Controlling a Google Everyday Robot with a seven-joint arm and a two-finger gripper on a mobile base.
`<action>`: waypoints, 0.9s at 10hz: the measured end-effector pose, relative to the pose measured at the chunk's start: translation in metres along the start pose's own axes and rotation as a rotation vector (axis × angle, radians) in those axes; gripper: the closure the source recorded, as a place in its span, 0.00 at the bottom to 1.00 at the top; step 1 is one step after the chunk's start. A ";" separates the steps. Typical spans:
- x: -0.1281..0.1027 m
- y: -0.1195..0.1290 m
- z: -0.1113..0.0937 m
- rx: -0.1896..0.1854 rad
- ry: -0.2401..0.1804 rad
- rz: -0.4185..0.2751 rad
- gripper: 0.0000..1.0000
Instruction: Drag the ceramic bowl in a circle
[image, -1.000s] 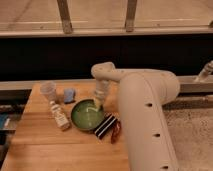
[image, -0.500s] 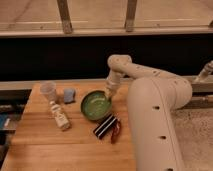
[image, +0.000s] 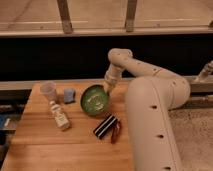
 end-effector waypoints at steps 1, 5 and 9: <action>-0.010 0.013 0.003 -0.017 -0.005 -0.034 1.00; -0.013 0.080 0.021 -0.057 0.024 -0.182 1.00; 0.041 0.079 0.027 -0.054 0.066 -0.152 1.00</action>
